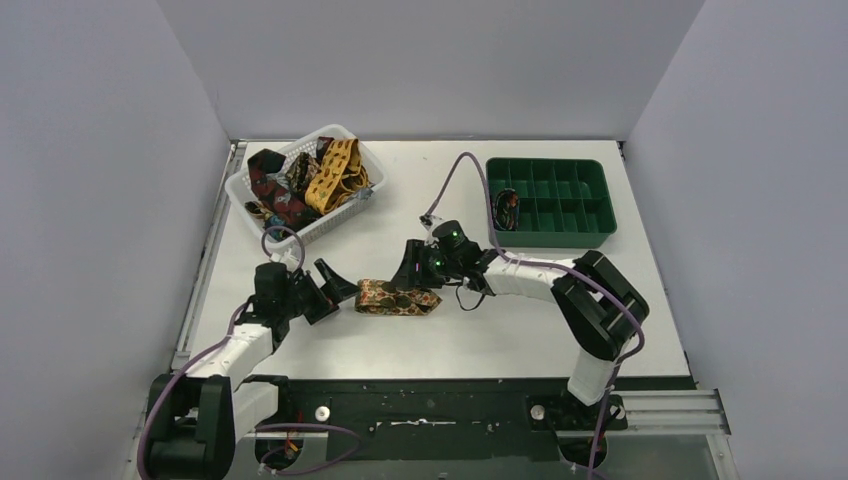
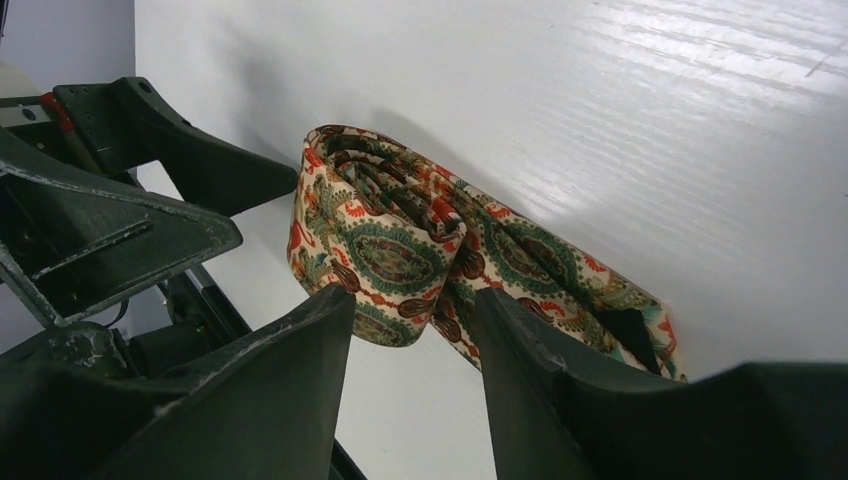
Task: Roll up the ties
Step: Roll the tie at the center of the board.
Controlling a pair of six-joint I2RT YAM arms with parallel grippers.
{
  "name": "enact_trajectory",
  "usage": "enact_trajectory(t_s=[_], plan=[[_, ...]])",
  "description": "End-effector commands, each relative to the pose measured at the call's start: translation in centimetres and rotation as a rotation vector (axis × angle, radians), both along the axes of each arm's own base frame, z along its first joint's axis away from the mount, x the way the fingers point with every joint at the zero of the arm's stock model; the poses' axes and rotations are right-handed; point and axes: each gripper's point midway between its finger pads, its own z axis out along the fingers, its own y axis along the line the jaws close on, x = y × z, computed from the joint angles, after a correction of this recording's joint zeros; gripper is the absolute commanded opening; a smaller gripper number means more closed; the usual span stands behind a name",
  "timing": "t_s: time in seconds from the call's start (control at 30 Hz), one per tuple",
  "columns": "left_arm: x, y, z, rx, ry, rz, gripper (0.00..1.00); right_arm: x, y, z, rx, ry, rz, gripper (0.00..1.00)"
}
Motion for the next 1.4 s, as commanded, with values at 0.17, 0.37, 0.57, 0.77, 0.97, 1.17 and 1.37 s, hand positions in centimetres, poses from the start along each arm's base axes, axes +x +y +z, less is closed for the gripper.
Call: enact_trajectory(t_s=[0.17, 0.37, 0.57, 0.77, 0.97, 1.17, 1.37], plan=[[1.8, -1.4, 2.0, -0.033, -0.099, -0.084, 0.89, 0.3, 3.0, 0.9, 0.062, 0.041, 0.068, 0.47], [1.8, -1.6, 1.5, -0.018, -0.091, -0.093, 0.86, 0.0, 2.4, -1.3, 0.009, 0.095, 0.056, 0.38], [1.6, -3.1, 0.8, 0.001, -0.089, -0.144, 0.85, -0.2, 1.6, -2.9, -0.035, 0.113, 0.053, 0.34], [2.0, -4.1, 0.2, 0.021, -0.087, -0.156, 0.84, -0.3, 1.1, -3.8, -0.048, 0.124, 0.048, 0.32], [1.8, -4.4, -0.8, 0.028, -0.062, -0.178, 0.80, -0.4, 0.6, -4.5, -0.062, 0.139, 0.052, 0.32], [1.7, -5.1, -1.1, 0.032, -0.055, -0.203, 0.72, -0.5, 0.7, -4.5, -0.055, 0.145, 0.053, 0.32], [1.9, -5.5, -0.9, 0.048, -0.061, -0.221, 0.54, -0.5, 0.8, -3.9, -0.039, 0.147, 0.066, 0.32]])
